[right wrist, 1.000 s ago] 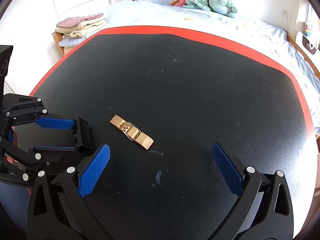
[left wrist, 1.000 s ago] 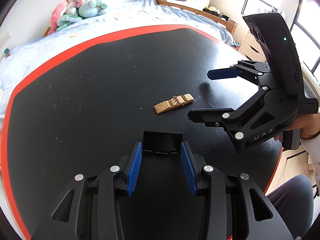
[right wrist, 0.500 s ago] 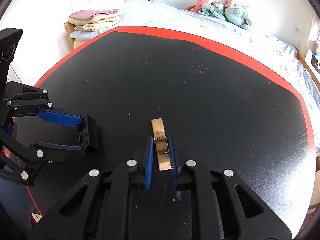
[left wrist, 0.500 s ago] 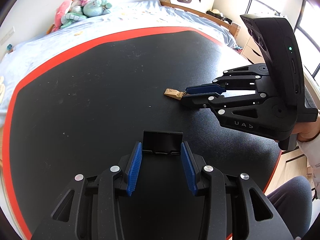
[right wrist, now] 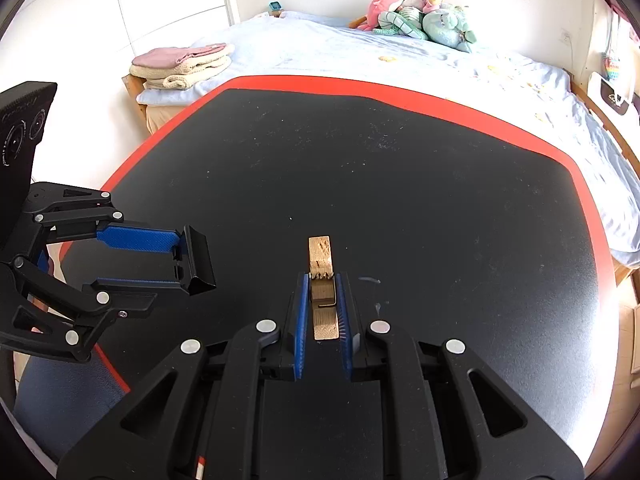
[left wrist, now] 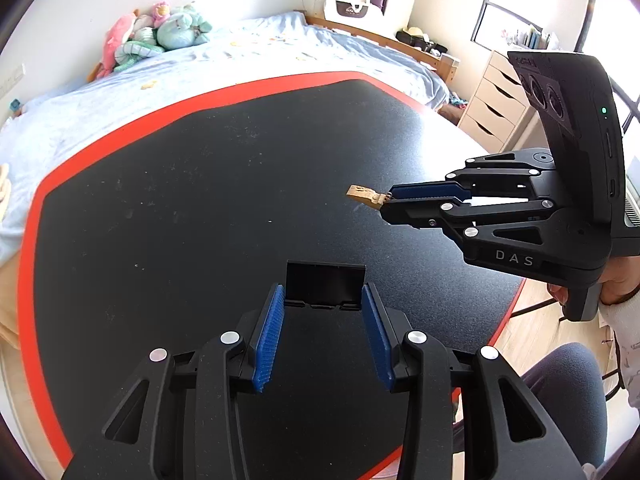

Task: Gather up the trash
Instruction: 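Carry stand and wooden clip over the wastebasket and open both grippers to drop them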

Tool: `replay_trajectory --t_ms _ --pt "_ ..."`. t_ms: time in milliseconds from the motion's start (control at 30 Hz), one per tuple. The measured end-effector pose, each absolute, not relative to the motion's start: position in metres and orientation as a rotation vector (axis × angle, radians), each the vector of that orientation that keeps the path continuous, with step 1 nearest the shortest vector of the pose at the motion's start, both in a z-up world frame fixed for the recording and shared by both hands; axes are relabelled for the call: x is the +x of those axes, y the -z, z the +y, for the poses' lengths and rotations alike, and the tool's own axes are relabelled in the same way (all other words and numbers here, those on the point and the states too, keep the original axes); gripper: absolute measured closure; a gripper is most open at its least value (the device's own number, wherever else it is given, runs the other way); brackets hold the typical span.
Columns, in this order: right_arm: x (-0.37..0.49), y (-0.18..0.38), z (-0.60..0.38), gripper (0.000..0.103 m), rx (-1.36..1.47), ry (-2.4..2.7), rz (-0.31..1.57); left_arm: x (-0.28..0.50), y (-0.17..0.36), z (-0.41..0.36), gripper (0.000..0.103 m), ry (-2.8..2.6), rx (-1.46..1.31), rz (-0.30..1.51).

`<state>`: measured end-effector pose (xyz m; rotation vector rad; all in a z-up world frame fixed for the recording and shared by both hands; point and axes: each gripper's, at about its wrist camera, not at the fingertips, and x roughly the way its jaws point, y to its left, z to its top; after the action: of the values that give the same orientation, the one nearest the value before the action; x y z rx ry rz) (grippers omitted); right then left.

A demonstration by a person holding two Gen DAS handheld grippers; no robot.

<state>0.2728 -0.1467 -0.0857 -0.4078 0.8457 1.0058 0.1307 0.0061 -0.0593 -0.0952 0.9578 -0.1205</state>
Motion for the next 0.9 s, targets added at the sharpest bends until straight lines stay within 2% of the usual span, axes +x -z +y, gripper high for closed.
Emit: replay_trajectory --t_ms 433,900 --pt "0.167 0.034 -0.225 0.090 -0.335 -0.971 0.810 0.059 0.019 -0.035 0.063 0.178 -0.046 0.938" --pt "0.089 0.057 -0.282 0.090 -0.298 -0.935 0.890 0.002 0.031 -0.072 0.063 0.239 -0.047 0.981"
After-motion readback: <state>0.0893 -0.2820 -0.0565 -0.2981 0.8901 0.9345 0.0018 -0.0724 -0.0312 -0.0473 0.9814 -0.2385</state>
